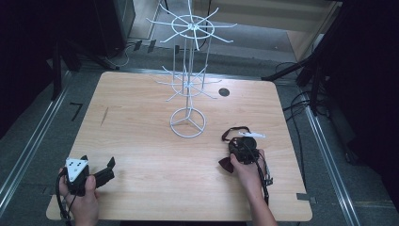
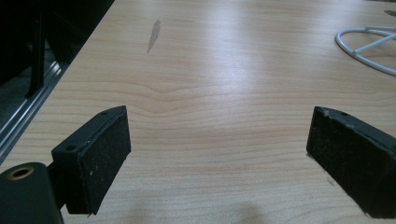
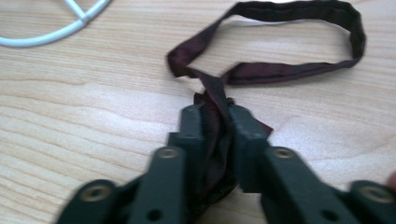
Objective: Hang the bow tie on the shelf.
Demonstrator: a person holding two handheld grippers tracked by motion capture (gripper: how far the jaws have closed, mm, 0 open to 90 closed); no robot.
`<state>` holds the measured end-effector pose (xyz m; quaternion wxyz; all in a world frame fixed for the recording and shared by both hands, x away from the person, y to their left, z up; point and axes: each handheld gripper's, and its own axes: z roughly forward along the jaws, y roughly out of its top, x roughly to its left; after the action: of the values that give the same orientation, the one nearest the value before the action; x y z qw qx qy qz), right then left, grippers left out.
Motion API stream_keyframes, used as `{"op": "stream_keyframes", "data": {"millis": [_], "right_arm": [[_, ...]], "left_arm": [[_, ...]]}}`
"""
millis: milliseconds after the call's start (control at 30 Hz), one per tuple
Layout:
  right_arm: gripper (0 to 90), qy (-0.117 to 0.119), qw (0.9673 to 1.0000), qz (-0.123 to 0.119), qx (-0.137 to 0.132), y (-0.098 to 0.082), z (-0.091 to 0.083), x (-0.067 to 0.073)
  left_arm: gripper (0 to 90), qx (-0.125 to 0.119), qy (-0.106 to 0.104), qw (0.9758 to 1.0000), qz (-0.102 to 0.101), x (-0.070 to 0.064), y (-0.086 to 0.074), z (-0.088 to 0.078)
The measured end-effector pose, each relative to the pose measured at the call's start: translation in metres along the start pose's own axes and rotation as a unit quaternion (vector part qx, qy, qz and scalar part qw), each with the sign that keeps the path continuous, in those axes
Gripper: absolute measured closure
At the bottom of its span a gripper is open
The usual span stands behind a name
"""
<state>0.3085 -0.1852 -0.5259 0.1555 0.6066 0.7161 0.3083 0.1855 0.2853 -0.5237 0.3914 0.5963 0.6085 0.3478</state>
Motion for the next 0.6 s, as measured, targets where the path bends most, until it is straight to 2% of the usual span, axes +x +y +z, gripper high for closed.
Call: {"op": "stream_keyframes", "data": {"millis": [67, 200, 233, 267, 333, 367, 400, 467, 533, 600], "right_arm": [[83.8, -0.003, 0.9999, -0.010, -0.009, -0.002, -0.002, 0.001], [85.0, -0.008, 0.9995, -0.020, -0.023, -0.005, -0.004, 0.002], [85.0, -0.008, 0.9988, -0.026, -0.042, -0.007, -0.008, 0.002], [85.0, -0.008, 0.9988, -0.026, -0.042, -0.007, -0.008, 0.002], [85.0, -0.006, 0.9971, -0.032, -0.069, -0.008, -0.015, 0.002], [85.0, -0.007, 0.9949, -0.036, -0.094, -0.008, -0.024, 0.002], [85.0, -0.008, 0.9936, -0.037, -0.106, -0.008, -0.028, 0.002], [84.9, -0.001, 0.9913, -0.038, -0.126, -0.006, -0.035, 0.001], [84.9, -0.001, 0.9904, -0.037, -0.133, -0.004, -0.039, 0.002], [84.7, 0.009, 0.9878, -0.040, -0.150, -0.001, -0.047, 0.003]], "left_arm": [[6.9, -0.001, -0.001, 1.0000, 0.000, 0.000, 0.000, 0.000], [7.0, 0.001, 0.000, 1.0000, 0.000, 0.000, 0.000, 0.000], [7.0, 0.002, -0.001, 1.0000, 0.001, 0.000, 0.000, 0.000], [7.0, 0.002, -0.001, 1.0000, 0.001, 0.000, 0.000, 0.000], [7.0, 0.000, -0.001, 1.0000, 0.002, 0.000, 0.000, 0.000], [7.1, -0.002, -0.002, 1.0000, 0.004, 0.000, 0.000, -0.001], [7.0, -0.002, -0.002, 1.0000, 0.004, 0.000, 0.000, -0.001], [7.0, -0.005, -0.002, 1.0000, 0.003, 0.000, 0.000, -0.001], [7.1, -0.006, -0.001, 1.0000, 0.002, 0.000, -0.001, -0.001], [7.1, -0.006, -0.002, 1.0000, 0.001, 0.000, -0.001, -0.001]]}}
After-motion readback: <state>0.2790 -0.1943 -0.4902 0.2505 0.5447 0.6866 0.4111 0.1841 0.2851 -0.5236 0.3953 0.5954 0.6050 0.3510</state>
